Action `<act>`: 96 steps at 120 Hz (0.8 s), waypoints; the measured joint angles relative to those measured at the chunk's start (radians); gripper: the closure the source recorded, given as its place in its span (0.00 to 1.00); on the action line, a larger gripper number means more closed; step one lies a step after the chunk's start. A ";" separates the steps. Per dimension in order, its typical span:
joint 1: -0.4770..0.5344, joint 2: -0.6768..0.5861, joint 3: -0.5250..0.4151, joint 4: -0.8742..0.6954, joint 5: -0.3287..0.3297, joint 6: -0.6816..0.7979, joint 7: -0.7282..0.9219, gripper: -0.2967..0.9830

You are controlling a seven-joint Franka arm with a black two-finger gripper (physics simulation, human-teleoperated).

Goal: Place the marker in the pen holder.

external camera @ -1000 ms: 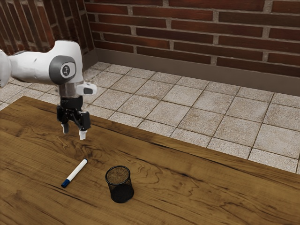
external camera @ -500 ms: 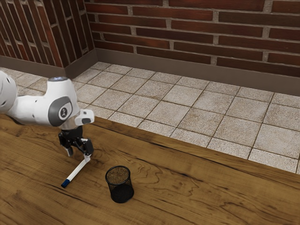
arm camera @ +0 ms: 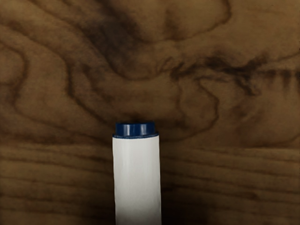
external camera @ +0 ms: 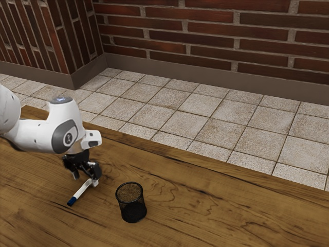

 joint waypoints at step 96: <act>-0.008 0.093 -0.006 0.095 0.066 -0.020 -0.076 0.25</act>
